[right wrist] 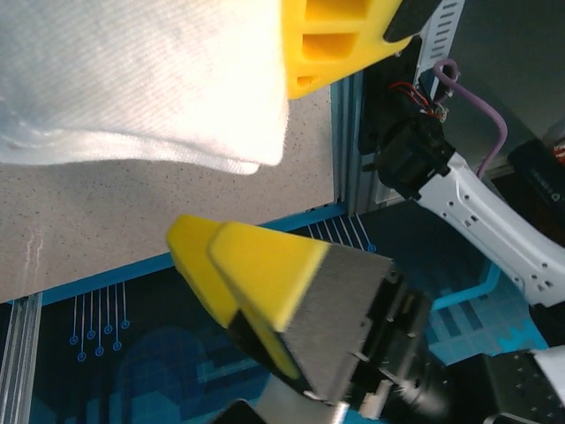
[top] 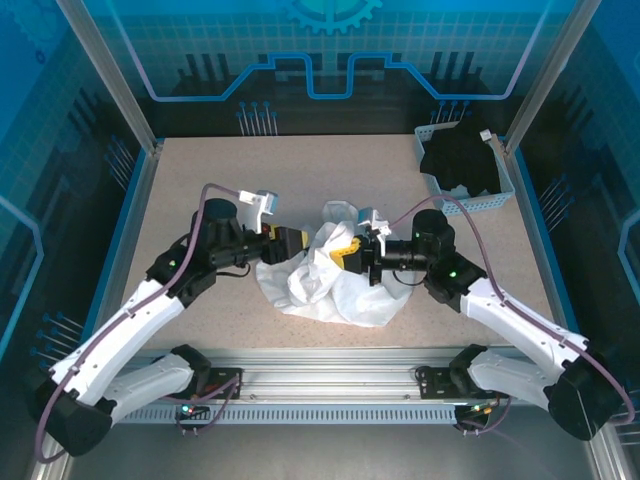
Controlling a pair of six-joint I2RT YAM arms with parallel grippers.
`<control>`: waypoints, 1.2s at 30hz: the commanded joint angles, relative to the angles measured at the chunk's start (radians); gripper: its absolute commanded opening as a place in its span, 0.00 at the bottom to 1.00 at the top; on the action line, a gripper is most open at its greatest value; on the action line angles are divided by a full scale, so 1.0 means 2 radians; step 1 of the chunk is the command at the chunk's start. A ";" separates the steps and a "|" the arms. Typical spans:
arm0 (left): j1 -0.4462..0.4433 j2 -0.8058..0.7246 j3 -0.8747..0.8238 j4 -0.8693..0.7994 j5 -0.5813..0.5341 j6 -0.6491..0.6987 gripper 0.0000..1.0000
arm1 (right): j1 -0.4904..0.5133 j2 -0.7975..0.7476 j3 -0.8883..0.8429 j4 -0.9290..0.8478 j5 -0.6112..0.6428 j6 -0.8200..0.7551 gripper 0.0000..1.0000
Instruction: Fold the inside-out t-shirt
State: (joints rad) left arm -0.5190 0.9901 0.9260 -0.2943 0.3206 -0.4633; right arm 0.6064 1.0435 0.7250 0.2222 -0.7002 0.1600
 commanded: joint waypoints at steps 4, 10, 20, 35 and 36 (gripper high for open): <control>0.001 0.057 -0.032 0.071 0.090 -0.108 0.66 | 0.001 -0.022 -0.009 -0.011 0.008 -0.040 0.00; 0.001 0.085 -0.053 0.171 0.122 -0.163 0.65 | 0.016 -0.010 -0.008 -0.018 0.011 -0.055 0.00; 0.004 0.105 -0.025 0.212 0.141 -0.160 0.00 | 0.025 -0.044 -0.022 -0.043 0.047 -0.073 0.00; 0.012 -0.012 -0.032 0.198 0.078 -0.050 0.00 | 0.050 -0.071 -0.046 -0.059 0.115 -0.096 0.06; 0.012 -0.016 -0.035 0.196 0.079 -0.048 0.00 | 0.050 -0.069 -0.045 -0.058 0.116 -0.096 0.09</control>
State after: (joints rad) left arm -0.5018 0.9798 0.8429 0.1375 0.5167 -0.6285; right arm 0.6941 0.9203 0.6357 0.1108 -0.4999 -0.0105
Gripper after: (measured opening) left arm 0.053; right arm 0.073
